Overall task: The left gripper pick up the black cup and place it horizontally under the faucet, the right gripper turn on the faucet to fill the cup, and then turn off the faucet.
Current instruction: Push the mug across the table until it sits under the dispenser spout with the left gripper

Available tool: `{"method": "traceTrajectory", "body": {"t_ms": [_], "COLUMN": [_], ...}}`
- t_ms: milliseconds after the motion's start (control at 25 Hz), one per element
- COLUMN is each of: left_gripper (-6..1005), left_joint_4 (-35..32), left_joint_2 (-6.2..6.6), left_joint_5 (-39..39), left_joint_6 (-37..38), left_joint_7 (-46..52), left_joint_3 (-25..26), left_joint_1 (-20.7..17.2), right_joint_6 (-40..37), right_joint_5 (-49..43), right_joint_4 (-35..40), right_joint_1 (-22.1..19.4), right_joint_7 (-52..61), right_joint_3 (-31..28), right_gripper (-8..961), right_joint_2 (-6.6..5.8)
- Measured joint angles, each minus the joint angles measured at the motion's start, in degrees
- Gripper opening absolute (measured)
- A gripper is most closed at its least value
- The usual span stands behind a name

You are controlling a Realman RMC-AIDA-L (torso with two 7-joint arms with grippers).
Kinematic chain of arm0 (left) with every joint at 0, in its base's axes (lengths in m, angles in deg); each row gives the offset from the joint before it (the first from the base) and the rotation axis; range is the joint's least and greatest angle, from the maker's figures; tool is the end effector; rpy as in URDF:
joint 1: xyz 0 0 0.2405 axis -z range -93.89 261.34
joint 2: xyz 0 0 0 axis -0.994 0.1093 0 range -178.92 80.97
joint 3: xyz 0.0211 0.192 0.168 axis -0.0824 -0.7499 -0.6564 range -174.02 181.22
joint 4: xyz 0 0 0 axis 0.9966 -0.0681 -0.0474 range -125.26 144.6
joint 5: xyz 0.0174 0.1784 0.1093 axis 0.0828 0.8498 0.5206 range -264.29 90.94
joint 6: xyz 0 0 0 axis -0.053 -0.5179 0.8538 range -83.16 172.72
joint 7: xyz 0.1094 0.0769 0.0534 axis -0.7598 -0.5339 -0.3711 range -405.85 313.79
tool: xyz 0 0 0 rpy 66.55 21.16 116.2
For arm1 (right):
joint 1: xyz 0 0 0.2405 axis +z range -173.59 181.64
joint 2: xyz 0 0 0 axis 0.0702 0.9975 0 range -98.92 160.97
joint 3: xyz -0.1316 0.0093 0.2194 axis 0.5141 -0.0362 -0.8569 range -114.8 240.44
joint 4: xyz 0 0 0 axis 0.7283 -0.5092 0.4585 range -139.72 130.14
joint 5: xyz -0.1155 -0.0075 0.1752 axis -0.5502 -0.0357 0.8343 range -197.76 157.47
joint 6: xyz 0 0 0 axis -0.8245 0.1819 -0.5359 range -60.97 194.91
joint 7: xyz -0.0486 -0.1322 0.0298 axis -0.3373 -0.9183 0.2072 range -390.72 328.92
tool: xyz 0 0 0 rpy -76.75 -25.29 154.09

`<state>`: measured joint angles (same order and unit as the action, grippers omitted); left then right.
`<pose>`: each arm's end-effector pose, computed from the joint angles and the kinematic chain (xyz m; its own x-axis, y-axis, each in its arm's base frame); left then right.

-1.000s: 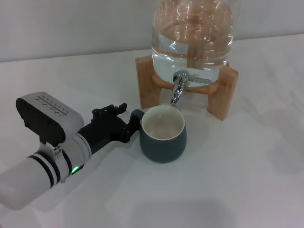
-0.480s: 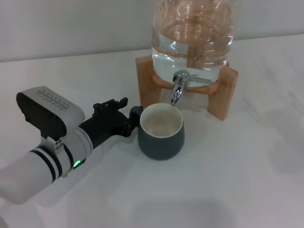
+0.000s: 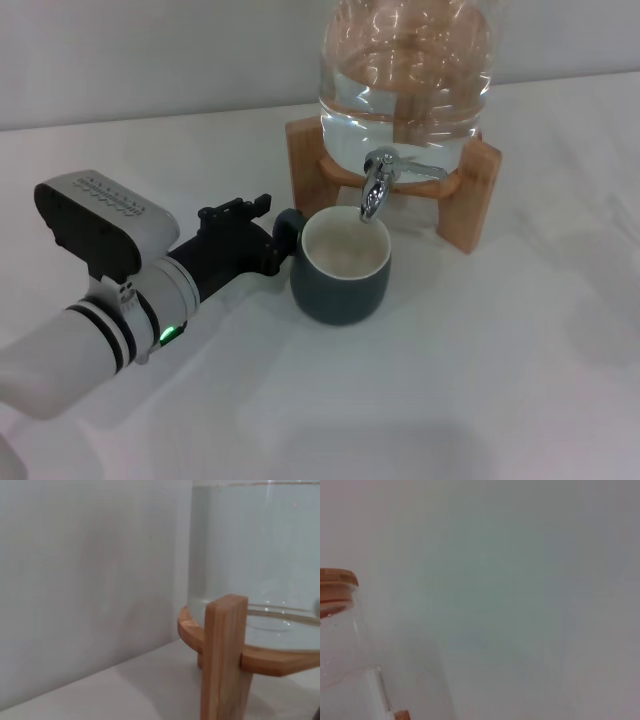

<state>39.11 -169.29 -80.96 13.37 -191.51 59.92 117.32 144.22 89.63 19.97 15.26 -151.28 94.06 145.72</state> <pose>-0.2072 0.3611 -0.1313 0.8252 0.2275 0.5171 0.5039 -0.7103 -0.4915 0.3919 0.2694 0.1001 0.5046 -0.0355 -0.8626 -0.8411 -0.2457 -0.4819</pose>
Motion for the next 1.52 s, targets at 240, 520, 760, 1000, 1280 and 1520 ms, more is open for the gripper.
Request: {"method": "traceTrajectory", "body": {"t_ms": [240, 520, 760, 1000, 1280, 1520], "left_gripper": [443, 443, 443, 443, 443, 442], "left_joint_4": [0.1, 0.5, 0.6, 0.7, 1.3, 2.2], "left_joint_2": [0.25, 0.19, 0.23, 0.31, 0.28, 0.28], "left_joint_5": [0.4, 0.5, 0.5, 0.8, 0.7, 0.7], "left_joint_6": [0.3, 2.6, 2.6, 2.7, 2.7, 2.7], "left_joint_7": [0.2, 0.2, 0.0, 0.0, 0.0, 0.1], "left_joint_3": [-3.2, -3.7, -3.8, -3.8, -3.9, -3.8], "left_joint_1": [0.0, -0.1, -0.3, 0.0, -0.4, -1.6], "right_joint_6": [0.2, 0.3, 0.3, 0.3, 0.2, -0.1], "right_joint_5": [0.2, 0.3, 0.3, 0.4, 0.4, 0.4], "right_joint_4": [-0.3, -0.3, -0.3, -0.3, -0.3, -0.3], "right_joint_1": [-0.3, -0.1, -0.1, 0.0, 0.0, 0.0], "right_joint_7": [-0.5, -0.6, -0.6, -0.6, -0.6, -0.6], "right_joint_3": [-0.1, -0.1, -0.1, -0.1, -0.1, -0.1], "right_gripper": [842, 842, 842, 842, 842, 842], "right_joint_2": [0.00, 0.00, 0.00, 0.00, -0.03, -0.13]}}
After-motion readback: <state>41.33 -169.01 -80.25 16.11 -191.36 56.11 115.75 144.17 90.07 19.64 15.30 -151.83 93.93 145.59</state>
